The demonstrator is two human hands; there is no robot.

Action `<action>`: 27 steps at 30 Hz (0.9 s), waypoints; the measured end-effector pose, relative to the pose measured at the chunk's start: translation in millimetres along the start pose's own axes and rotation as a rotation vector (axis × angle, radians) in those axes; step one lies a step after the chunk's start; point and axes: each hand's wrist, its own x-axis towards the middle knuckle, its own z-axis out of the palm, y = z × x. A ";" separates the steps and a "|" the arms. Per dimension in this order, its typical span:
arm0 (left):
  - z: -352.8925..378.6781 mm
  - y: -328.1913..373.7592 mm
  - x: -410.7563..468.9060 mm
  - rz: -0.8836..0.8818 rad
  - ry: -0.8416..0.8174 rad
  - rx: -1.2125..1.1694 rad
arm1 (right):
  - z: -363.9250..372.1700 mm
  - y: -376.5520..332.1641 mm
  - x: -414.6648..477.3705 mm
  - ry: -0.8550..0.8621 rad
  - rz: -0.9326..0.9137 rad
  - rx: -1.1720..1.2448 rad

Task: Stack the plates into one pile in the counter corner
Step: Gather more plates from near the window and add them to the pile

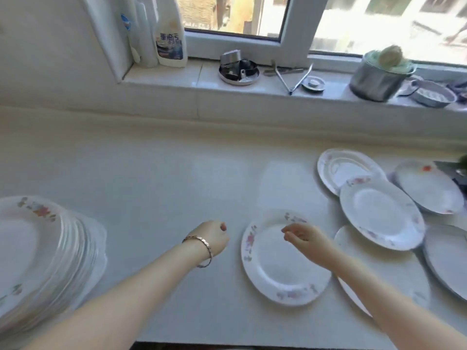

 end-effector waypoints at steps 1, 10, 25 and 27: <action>16.4 15.6 7.5 -0.034 -0.027 0.012 | -14.1 22.5 -5.0 0.020 0.026 0.032; 89.1 67.5 40.2 -0.446 0.114 -0.210 | -73.1 162.6 -41.0 0.049 0.189 0.198; 78.5 95.9 4.5 -0.303 0.605 -0.769 | -80.7 208.8 12.4 0.336 0.758 1.754; 73.4 98.6 -0.2 -0.278 0.668 -0.793 | -81.3 205.9 18.2 0.396 0.716 1.894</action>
